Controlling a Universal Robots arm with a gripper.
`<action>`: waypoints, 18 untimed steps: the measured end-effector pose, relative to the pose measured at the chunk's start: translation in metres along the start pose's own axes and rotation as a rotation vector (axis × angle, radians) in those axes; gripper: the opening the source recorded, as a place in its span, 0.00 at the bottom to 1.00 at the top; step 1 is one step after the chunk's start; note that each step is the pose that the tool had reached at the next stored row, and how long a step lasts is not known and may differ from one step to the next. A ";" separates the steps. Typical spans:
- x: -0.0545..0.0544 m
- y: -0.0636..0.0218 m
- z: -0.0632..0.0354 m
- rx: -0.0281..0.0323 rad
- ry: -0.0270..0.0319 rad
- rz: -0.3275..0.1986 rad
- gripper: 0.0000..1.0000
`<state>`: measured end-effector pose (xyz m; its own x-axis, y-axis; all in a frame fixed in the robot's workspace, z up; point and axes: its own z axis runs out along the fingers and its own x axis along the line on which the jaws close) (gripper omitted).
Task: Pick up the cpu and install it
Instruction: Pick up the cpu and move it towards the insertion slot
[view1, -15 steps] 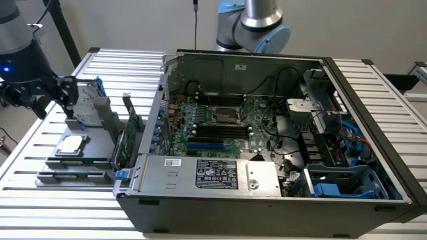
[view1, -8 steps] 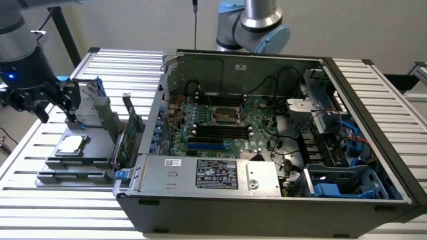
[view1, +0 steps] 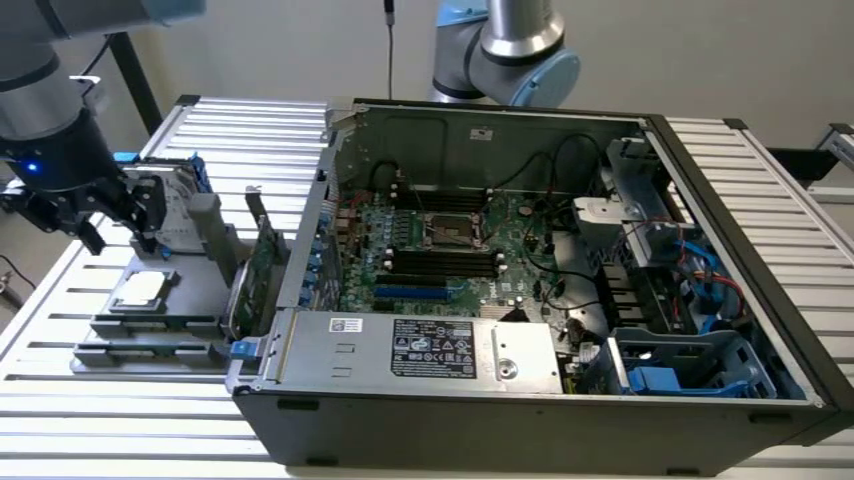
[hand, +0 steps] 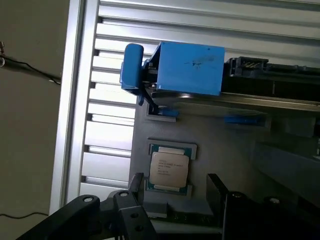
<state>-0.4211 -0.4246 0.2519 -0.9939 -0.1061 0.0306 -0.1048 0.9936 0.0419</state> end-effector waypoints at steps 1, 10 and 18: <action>0.000 -0.0002 0.0018 0.0000 0.0000 0.001 0.62; 0.003 -0.0028 0.0183 -0.0002 -0.0002 0.004 0.62; 0.005 -0.0096 0.0326 -0.0004 -0.0004 0.010 0.62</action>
<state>-0.4262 -0.4334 0.2191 -0.9949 -0.0958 0.0306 -0.0945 0.9946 0.0419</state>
